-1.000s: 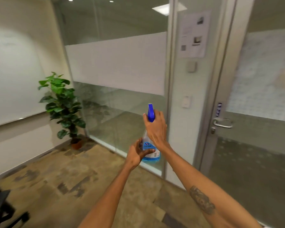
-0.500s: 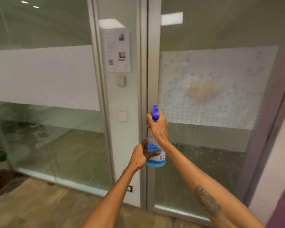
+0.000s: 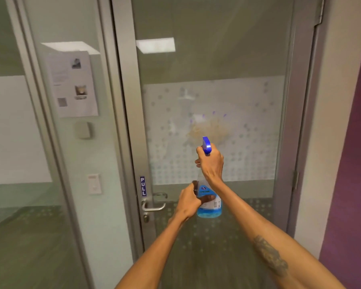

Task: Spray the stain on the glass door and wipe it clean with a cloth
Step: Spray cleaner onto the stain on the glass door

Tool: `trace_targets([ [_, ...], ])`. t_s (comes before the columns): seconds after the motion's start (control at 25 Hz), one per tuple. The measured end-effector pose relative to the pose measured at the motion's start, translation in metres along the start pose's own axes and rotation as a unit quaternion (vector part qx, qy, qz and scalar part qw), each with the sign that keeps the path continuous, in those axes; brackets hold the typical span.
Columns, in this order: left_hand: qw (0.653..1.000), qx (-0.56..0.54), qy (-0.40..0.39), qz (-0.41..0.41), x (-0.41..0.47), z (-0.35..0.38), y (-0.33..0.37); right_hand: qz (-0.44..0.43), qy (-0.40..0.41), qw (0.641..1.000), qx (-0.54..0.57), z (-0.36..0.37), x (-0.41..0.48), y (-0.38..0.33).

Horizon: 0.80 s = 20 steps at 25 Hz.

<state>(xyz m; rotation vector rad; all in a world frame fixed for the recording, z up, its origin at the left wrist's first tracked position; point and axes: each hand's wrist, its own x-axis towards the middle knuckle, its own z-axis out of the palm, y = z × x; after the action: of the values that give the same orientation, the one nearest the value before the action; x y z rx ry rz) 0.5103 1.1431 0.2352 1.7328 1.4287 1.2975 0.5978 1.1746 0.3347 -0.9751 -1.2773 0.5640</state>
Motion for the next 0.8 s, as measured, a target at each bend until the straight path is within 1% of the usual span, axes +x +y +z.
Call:
trace_targets([
  [0.24,0.998,0.021,-0.025,0.05,0.119,0.011,-0.007,-0.018,0.048,0.999,0.0,0.014,0.102,0.03],
  [0.4,0.997,0.019,-0.038,0.072,0.174,0.026,-0.012,-0.03,0.071,0.997,-0.008,0.018,0.152,0.047],
  [0.52,0.994,0.032,-0.045,0.096,0.202,0.037,-0.012,-0.029,0.092,0.995,-0.034,0.012,0.184,0.061],
  [0.6,0.993,0.038,-0.047,0.106,0.216,0.046,-0.011,-0.023,0.109,0.991,-0.072,0.007,0.201,0.07],
  [0.8,0.994,0.036,-0.035,0.098,0.24,0.069,-0.011,-0.016,0.117,0.989,-0.089,-0.002,0.229,0.086],
])
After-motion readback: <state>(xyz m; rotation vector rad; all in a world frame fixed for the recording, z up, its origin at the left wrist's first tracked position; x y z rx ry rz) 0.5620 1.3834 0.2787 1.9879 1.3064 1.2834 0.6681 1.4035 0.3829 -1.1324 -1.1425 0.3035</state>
